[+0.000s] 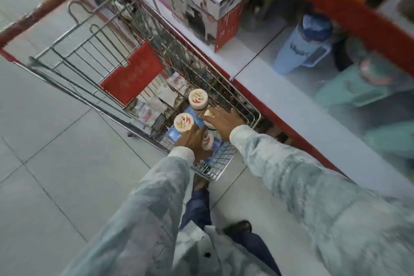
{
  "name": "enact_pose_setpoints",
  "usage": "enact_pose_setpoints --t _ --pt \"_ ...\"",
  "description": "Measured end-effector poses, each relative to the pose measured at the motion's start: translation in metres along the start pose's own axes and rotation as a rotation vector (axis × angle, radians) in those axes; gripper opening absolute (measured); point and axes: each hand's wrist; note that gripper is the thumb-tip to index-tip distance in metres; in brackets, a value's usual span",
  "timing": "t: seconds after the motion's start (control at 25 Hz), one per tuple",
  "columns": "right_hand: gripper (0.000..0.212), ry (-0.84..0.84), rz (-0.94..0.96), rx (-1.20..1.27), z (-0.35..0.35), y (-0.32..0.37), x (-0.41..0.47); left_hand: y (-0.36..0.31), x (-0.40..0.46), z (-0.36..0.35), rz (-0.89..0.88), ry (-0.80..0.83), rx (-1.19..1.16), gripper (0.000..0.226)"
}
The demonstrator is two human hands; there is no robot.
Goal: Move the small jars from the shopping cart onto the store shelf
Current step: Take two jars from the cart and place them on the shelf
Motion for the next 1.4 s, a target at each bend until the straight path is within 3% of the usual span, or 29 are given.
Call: enact_pose_setpoints --t 0.16,0.28,0.4,0.6,0.72,0.92,1.12,1.4 --pt "0.067 -0.105 -0.027 0.071 0.002 0.003 0.011 -0.005 0.003 -0.008 0.036 0.016 0.031 0.086" --pt "0.055 -0.076 -0.069 0.197 0.018 -0.007 -0.001 -0.012 0.006 0.025 0.007 0.063 0.034 0.083" --pt "0.063 -0.050 -0.107 0.361 0.043 -0.034 -0.040 -0.036 0.000 0.077 -0.091 0.174 0.144 0.083" --pt "0.072 -0.228 -0.192 0.561 0.079 -0.097 -0.136 -0.116 -0.019 0.148 -0.227 0.180 0.357 0.087" --pt "0.072 -0.348 -0.297 0.589 0.074 -0.145 -0.207 -0.197 -0.027 0.154 -0.332 0.095 0.515 0.077" --pt "0.072 -0.496 -0.569 0.647 -0.007 -0.214 -0.316 -0.340 -0.029 0.095 -0.545 0.039 0.595 0.081" --pt "0.075 -0.520 -0.800 0.725 -0.107 -0.260 -0.397 -0.449 -0.025 0.002 -0.723 0.056 0.524 0.078" --pt "0.079 -0.449 -0.880 0.752 -0.188 -0.290 -0.439 -0.514 -0.008 -0.087 -0.763 0.102 0.583 0.087"
Point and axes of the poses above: each hand's wrist, its own x-axis towards the middle knuckle, its own z-axis out of the back of the hand, y = z × x, and after that the axes turned 5 degrees about y, right-handed
